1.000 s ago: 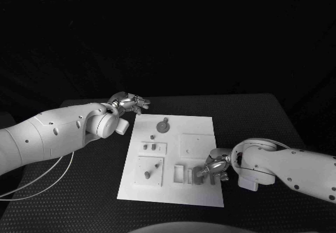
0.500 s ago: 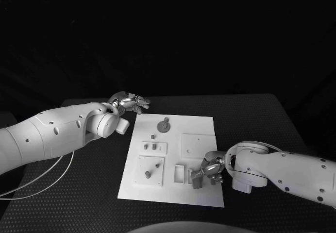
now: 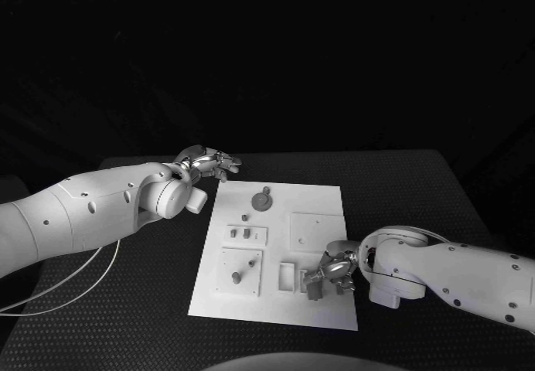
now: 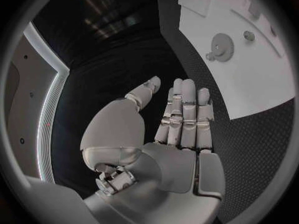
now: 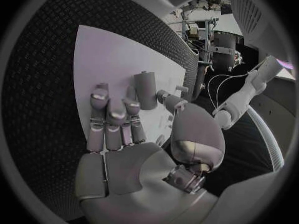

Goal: Assemble the parts on the task board

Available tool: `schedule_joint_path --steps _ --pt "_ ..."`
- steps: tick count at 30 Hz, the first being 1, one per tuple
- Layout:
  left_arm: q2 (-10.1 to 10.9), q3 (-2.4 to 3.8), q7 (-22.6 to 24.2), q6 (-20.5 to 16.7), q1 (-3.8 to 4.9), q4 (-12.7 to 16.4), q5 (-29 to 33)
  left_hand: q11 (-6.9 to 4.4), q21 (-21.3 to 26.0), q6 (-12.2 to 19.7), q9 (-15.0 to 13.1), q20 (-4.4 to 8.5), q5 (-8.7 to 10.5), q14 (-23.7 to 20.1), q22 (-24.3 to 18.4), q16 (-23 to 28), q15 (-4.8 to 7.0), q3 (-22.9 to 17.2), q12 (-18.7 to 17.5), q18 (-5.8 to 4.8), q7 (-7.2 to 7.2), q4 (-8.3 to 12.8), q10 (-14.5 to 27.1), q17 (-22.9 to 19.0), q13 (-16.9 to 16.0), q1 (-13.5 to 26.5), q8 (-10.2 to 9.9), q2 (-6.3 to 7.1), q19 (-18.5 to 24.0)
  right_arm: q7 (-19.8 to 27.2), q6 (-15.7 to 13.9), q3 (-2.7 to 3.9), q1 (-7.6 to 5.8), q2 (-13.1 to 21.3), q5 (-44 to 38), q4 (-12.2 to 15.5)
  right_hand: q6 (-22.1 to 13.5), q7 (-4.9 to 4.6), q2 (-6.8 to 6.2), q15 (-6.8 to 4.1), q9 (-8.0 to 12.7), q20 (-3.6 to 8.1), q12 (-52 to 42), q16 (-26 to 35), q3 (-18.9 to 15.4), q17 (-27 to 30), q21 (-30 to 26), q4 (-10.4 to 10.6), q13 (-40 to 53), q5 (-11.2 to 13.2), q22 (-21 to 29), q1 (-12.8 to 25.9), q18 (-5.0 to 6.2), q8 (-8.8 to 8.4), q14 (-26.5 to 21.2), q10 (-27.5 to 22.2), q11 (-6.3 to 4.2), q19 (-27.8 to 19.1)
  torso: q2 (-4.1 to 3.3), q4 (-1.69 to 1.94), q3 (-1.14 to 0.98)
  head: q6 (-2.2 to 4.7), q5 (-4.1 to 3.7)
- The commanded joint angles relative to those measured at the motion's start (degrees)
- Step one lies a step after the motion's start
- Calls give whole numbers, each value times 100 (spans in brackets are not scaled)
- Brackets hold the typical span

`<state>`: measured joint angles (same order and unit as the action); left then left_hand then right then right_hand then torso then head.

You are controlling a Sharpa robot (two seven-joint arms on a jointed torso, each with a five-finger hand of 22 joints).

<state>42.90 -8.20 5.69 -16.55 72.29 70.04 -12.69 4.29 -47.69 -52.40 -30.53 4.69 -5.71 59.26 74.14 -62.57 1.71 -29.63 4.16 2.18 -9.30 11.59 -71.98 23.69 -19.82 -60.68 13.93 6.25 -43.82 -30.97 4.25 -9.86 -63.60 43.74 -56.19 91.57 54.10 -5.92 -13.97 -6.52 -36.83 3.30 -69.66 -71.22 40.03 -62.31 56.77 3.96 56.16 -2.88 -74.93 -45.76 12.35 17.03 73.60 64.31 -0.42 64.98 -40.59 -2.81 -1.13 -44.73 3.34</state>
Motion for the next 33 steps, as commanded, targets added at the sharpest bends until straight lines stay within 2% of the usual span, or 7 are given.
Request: schedule_joint_path --steps 1,3,6,9,13,25,33 --pt "1 4 38 43 5 12 23 19 32 45 9 255 0 21 10 25 -6 19 -4 -34 4 -20 11 6 -7 66 35 -3 -34 -128 -6 -47 57 25 -155 -48 38 4 122 -14 3 43 -32 5 32 -14 45 -122 11 8 -89 -117 265 -45 37 51 -14 7 3 -14 -6 7 10" --pt "3 4 37 42 5 15 23 19 32 45 9 255 0 21 11 25 -6 19 -4 -34 4 -20 11 6 -7 66 35 -4 -34 -114 -34 -47 57 44 -156 -41 91 18 319 -25 -3 63 -30 9 216 -21 52 -336 11 9 -89 -405 265 -31 39 61 -27 -5 4 -17 -7 3 13" --pt "2 4 31 41 5 14 23 18 32 45 10 255 -1 21 11 25 -6 18 -4 -34 4 -20 11 7 -7 65 35 -5 -35 -105 -96 -47 56 100 -156 8 172 31 447 -31 -5 43 -23 18 353 -30 65 -552 6 9 -90 -552 265 -17 43 82 -37 -29 1 -13 -8 8 12" --pt "7 4 30 41 5 17 23 18 32 45 10 255 -1 22 12 25 -6 18 -3 -34 4 -20 11 7 -7 65 36 -6 -35 -109 -108 -45 30 177 -131 101 239 39 519 -34 5 2 -11 31 435 -36 79 -646 -3 7 -85 -494 265 -20 51 110 -44 -40 3 -15 -8 12 10" --pt "3 4 28 37 5 12 23 18 32 45 10 255 -2 22 12 25 -6 18 -3 -33 5 -20 10 8 -7 65 36 -6 -35 -121 -127 -43 -168 237 -43 200 339 59 583 -46 25 -46 18 52 504 -45 91 -574 -17 11 -68 -180 265 -30 63 135 -61 -44 2 -22 -7 26 18" --pt "-16 4 21 37 6 4 22 18 33 43 11 256 -3 23 15 26 -5 16 -2 -33 6 -17 10 11 -8 61 40 -5 -35 -173 -116 -40 -684 217 377 325 441 83 571 -66 42 -43 28 59 599 -66 122 -680 -15 7 -61 -13 265 -40 79 166 -85 -38 -2 -11 0 49 26" --pt "-17 4 -2 24 11 17 16 17 34 41 12 256 -5 23 17 26 -5 15 -2 -32 7 -15 9 12 -8 58 42 -3 -34 -279 -33 -44 -726 -104 922 70 461 86 556 -68 52 -47 34 63 602 -72 129 -696 -13 4 -58 56 265 -51 83 170 -88 -39 -10 -9 3 79 38"
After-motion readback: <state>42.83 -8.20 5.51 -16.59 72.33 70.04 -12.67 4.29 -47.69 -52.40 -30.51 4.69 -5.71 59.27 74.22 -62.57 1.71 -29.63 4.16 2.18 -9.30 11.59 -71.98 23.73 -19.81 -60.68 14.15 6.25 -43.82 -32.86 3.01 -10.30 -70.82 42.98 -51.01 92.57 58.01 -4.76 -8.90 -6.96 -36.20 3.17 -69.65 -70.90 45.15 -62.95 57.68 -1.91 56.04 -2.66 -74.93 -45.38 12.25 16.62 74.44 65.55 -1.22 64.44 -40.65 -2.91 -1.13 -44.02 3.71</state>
